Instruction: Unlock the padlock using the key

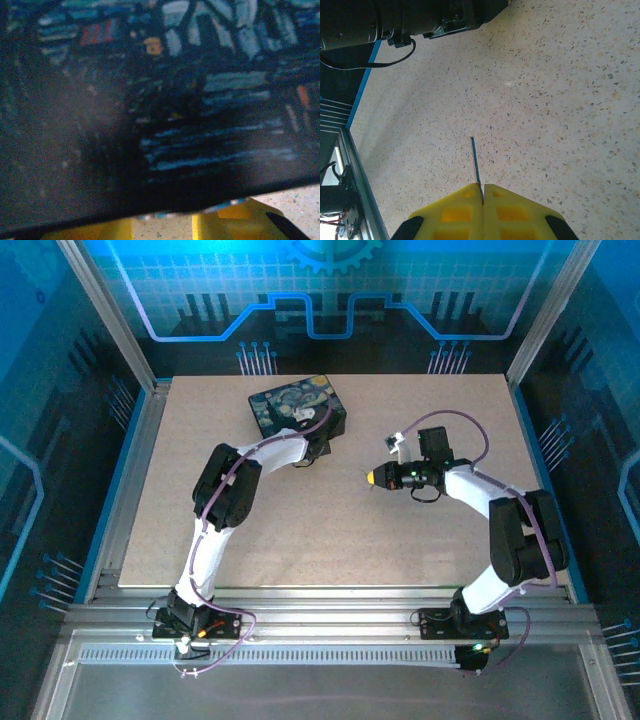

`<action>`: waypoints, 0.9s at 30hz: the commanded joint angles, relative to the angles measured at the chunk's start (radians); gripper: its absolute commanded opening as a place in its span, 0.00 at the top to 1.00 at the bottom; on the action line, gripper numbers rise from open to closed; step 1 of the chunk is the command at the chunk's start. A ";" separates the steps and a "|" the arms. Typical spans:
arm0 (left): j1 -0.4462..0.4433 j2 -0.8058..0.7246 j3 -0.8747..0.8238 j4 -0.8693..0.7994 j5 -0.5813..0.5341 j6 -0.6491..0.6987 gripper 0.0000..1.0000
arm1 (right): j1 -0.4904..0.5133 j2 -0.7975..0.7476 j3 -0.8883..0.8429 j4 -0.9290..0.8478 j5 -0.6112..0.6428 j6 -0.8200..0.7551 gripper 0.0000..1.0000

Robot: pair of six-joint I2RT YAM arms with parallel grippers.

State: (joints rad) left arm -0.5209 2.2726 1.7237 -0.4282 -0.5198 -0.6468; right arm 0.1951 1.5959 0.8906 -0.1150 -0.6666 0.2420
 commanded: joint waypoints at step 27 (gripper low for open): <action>0.025 -0.453 -0.102 -0.490 0.560 -0.001 0.94 | 0.088 -0.190 -0.038 -0.123 0.014 0.007 1.00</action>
State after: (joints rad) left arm -0.4965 1.8809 1.6215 -0.8009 -0.0486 -0.6296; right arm 0.2703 1.4708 0.8474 -0.1665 -0.6563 0.2497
